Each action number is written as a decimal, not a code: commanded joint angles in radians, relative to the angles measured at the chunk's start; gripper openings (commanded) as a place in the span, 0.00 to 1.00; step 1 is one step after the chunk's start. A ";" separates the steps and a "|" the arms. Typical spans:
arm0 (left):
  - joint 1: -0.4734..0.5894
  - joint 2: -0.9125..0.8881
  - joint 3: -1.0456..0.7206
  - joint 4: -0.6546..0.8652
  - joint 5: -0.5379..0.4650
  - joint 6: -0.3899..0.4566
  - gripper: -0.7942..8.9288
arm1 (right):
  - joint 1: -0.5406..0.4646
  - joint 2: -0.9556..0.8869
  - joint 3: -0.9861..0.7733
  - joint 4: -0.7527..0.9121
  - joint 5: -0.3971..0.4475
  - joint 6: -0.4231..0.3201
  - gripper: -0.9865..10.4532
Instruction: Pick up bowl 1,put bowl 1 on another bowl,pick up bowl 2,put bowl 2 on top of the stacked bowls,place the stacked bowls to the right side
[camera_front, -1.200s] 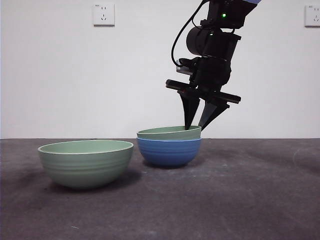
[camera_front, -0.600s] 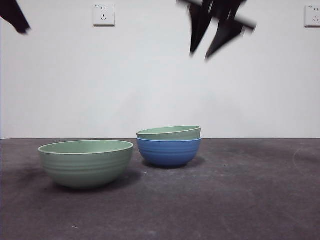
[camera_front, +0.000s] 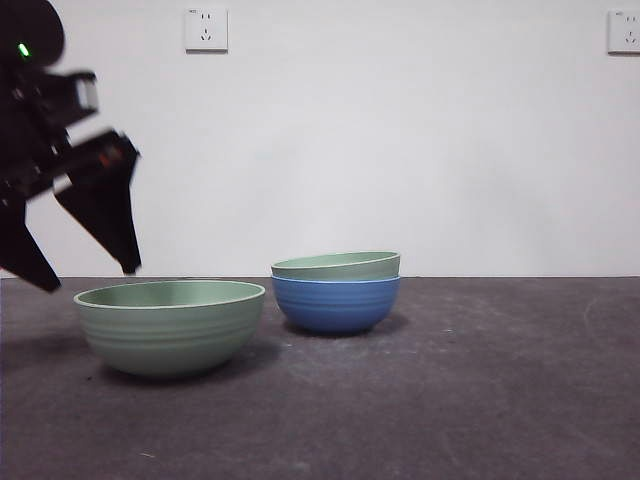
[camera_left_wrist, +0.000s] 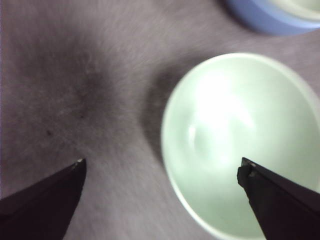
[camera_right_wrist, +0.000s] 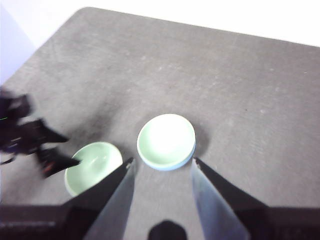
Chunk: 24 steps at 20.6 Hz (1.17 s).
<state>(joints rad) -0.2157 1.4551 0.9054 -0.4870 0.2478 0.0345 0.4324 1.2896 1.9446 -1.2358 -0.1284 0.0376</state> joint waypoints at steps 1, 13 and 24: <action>-0.010 0.055 0.001 0.028 -0.014 -0.014 0.66 | 0.002 -0.049 -0.004 -0.035 -0.003 -0.006 0.25; -0.015 0.102 0.001 0.046 0.001 -0.069 0.11 | 0.002 -0.161 -0.004 -0.116 0.000 -0.006 0.25; -0.015 0.100 0.018 0.034 0.057 -0.092 0.07 | 0.002 -0.158 -0.005 -0.133 0.000 -0.010 0.25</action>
<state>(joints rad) -0.2276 1.5539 0.9154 -0.4568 0.2855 -0.0536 0.4324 1.1320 1.9446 -1.3544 -0.1291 0.0364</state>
